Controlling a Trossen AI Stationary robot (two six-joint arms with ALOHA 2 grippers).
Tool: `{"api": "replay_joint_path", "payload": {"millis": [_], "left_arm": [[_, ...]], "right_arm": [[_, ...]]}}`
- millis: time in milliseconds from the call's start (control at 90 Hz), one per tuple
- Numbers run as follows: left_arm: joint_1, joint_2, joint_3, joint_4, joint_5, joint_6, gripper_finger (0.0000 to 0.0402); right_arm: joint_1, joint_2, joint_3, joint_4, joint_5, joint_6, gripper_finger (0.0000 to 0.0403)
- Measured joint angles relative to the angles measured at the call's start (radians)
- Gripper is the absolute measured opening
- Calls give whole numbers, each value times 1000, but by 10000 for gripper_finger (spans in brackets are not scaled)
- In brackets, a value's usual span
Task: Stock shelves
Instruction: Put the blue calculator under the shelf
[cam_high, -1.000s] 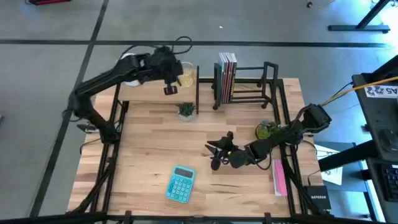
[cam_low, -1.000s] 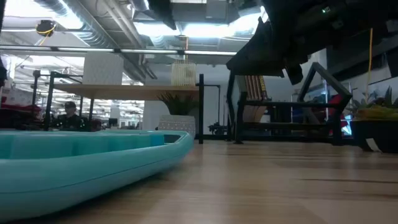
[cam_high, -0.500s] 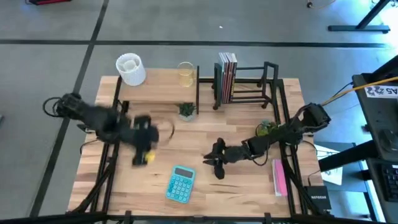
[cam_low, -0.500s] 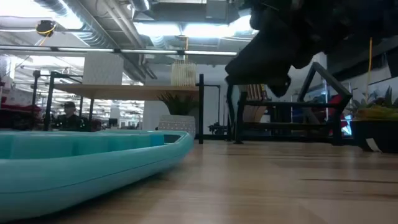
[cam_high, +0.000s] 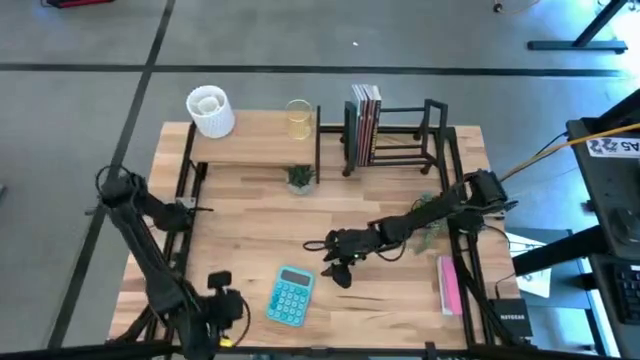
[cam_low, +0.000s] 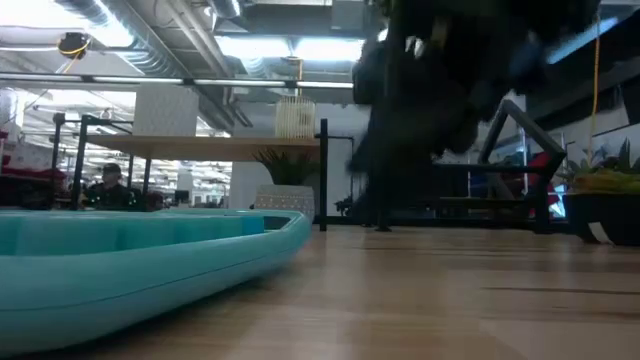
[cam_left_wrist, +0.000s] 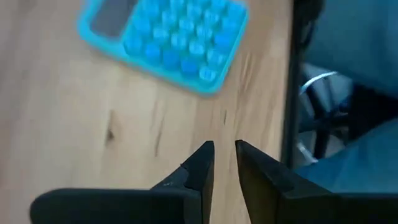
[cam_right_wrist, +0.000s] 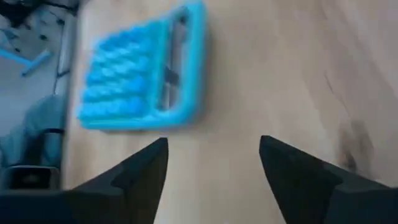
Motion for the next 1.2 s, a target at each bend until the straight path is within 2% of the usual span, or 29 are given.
{"api": "replay_joint_path", "payload": {"millis": [267,467,656,811,933,1078,1200], "left_arm": [[-9,190,-11,259,13,80,52],[7,269,-21,242,-95,90,52],[41,270,-78,269,-156,91,52],[58,272,-89,253,-217,100,52],[58,264,-92,228,-241,106,52],[59,232,-93,98,-258,52,52],[41,167,-88,-102,-259,-71,52]], "right_arm": [[10,156,129,82,-55,87,246],[17,230,239,82,-60,130,246],[33,294,351,76,-120,163,236],[47,308,408,22,-94,159,186],[48,306,438,-8,-85,147,114],[54,304,443,-66,-70,128,30],[63,302,443,-62,-17,119,28]]}}
